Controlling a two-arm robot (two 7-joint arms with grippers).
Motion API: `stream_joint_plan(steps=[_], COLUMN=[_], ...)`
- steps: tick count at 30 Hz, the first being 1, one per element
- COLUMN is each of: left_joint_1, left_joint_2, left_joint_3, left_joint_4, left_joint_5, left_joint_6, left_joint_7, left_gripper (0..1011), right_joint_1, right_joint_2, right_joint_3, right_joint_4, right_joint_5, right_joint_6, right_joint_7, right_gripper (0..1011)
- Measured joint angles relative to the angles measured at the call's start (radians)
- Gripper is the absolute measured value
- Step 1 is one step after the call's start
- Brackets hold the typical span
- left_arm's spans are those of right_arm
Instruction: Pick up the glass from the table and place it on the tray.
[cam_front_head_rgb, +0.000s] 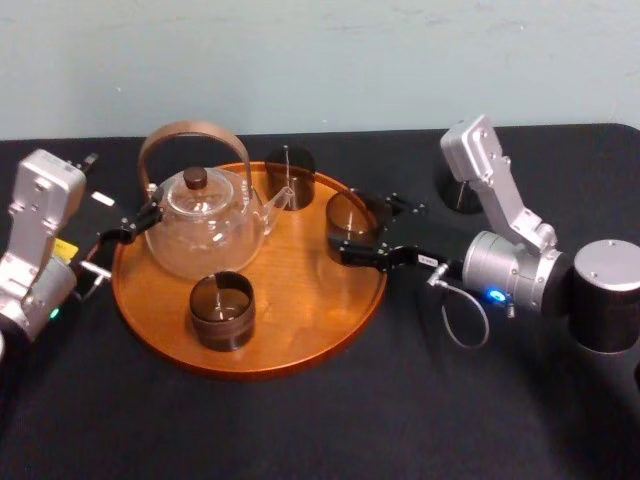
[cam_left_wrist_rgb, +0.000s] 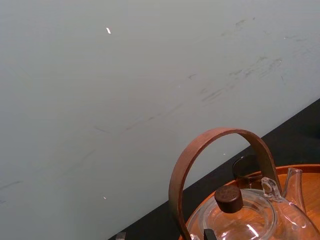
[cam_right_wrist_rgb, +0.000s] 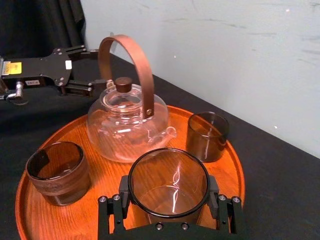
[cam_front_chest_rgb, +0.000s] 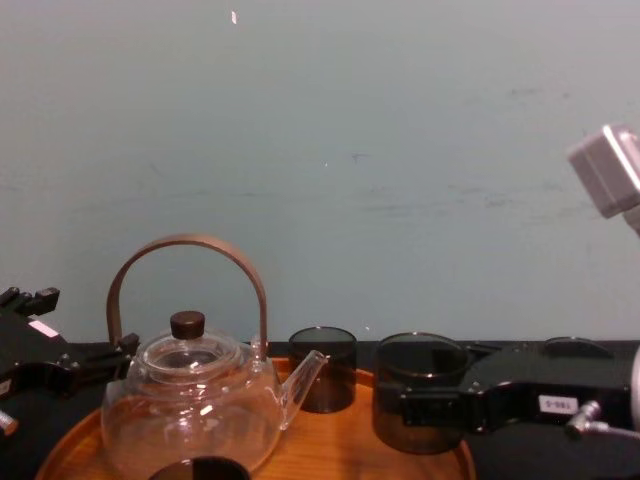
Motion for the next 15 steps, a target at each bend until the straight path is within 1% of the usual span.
stream_joint_plan(steps=[11, 15], left_joint_1=[0.000, 0.000], left_joint_2=[0.000, 0.000], left_joint_3=[0.000, 0.000], left_joint_4=[0.000, 0.000], left_joint_5=[0.000, 0.000], left_joint_6=[0.000, 0.000], left_joint_7=[0.000, 0.000], left_gripper=[1009, 1009], right_joint_1=[0.019, 0.023], right_joint_2=[-0.028, -0.035], right_joint_3=[-0.041, -0.050], right_joint_4=[0.021, 0.027], right_joint_5=[-0.033, -0.039], right_joint_6=[0.000, -0.002], right_joint_7=[0.009, 0.012], right_gripper=[904, 904])
